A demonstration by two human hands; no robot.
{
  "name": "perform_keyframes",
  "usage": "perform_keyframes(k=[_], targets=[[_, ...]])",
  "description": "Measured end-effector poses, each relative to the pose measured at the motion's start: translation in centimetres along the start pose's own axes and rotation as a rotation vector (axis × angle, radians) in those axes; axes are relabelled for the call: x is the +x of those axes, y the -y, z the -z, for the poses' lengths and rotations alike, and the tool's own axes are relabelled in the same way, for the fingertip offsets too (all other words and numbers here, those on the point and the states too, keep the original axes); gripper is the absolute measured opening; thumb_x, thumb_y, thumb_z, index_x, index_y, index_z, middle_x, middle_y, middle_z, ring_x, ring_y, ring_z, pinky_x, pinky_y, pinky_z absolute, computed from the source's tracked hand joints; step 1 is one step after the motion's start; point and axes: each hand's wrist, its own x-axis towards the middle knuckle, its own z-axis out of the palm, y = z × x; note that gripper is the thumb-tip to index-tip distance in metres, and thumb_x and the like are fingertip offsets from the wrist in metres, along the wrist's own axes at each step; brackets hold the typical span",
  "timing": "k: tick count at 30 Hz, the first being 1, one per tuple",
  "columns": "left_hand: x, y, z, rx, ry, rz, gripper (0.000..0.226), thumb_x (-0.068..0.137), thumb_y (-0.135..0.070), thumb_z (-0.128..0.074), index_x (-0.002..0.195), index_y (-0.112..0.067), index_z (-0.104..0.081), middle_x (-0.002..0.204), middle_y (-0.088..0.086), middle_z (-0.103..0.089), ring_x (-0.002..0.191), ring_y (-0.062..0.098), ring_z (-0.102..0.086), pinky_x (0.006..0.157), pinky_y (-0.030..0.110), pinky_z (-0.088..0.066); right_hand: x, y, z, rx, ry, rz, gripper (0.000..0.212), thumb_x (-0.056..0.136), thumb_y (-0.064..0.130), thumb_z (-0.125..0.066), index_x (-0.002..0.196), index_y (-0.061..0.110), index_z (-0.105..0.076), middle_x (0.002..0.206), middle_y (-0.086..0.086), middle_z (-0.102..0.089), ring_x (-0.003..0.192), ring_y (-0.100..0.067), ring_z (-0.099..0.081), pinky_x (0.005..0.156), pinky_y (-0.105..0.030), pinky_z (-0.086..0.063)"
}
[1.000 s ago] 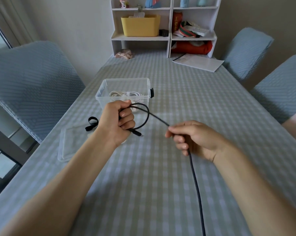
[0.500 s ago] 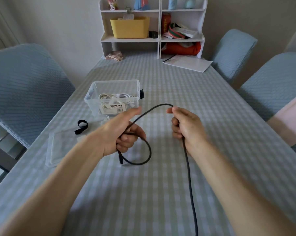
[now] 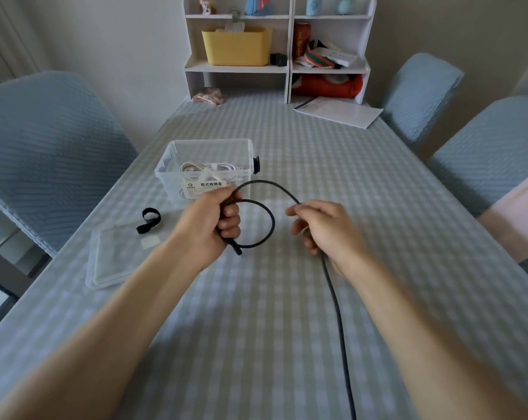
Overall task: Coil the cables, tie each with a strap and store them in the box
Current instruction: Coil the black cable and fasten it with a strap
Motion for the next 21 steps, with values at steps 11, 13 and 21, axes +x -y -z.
perform_keyframes(k=[11, 13, 21], targets=[[0.0, 0.5, -0.2, 0.059, 0.007, -0.049, 0.007, 0.097, -0.015, -0.057, 0.091, -0.011, -0.059, 0.058, -0.003, -0.044, 0.041, 0.006, -0.025, 0.035, 0.017, -0.022, -1.0, 0.3, -1.2, -0.263, 0.132, 0.235, 0.032, 0.101, 0.033, -0.05, 0.099, 0.009, -0.071, 0.046, 0.01, -0.033, 0.041, -0.006, -0.032, 0.042, -0.015, -0.026], [-0.3, 0.5, -0.5, 0.057, 0.012, -0.074, 0.01, 0.099, -0.017, -0.057, 0.091, -0.011, -0.06, 0.058, -0.003, -0.044, 0.041, 0.006, -0.026, 0.035, 0.017, -0.022, -0.9, 0.2, -1.3, -0.275, 0.12, 0.244, 0.031, 0.101, 0.034, -0.053, 0.095, 0.01, -0.071, 0.043, 0.011, -0.035, 0.04, -0.006, -0.032, 0.042, -0.015, -0.026], [-0.7, 0.6, -0.7, 0.195, 0.093, 0.045, 0.034, 0.101, -0.032, -0.049, 0.091, -0.005, -0.068, 0.057, 0.001, -0.046, 0.043, 0.012, -0.034, 0.039, 0.022, -0.032, -0.3, 0.0, -0.8, -0.236, -0.045, 0.271, 0.03, 0.102, 0.029, -0.051, 0.08, 0.019, -0.069, 0.04, 0.011, -0.036, 0.039, -0.007, -0.032, 0.04, -0.018, -0.026]])
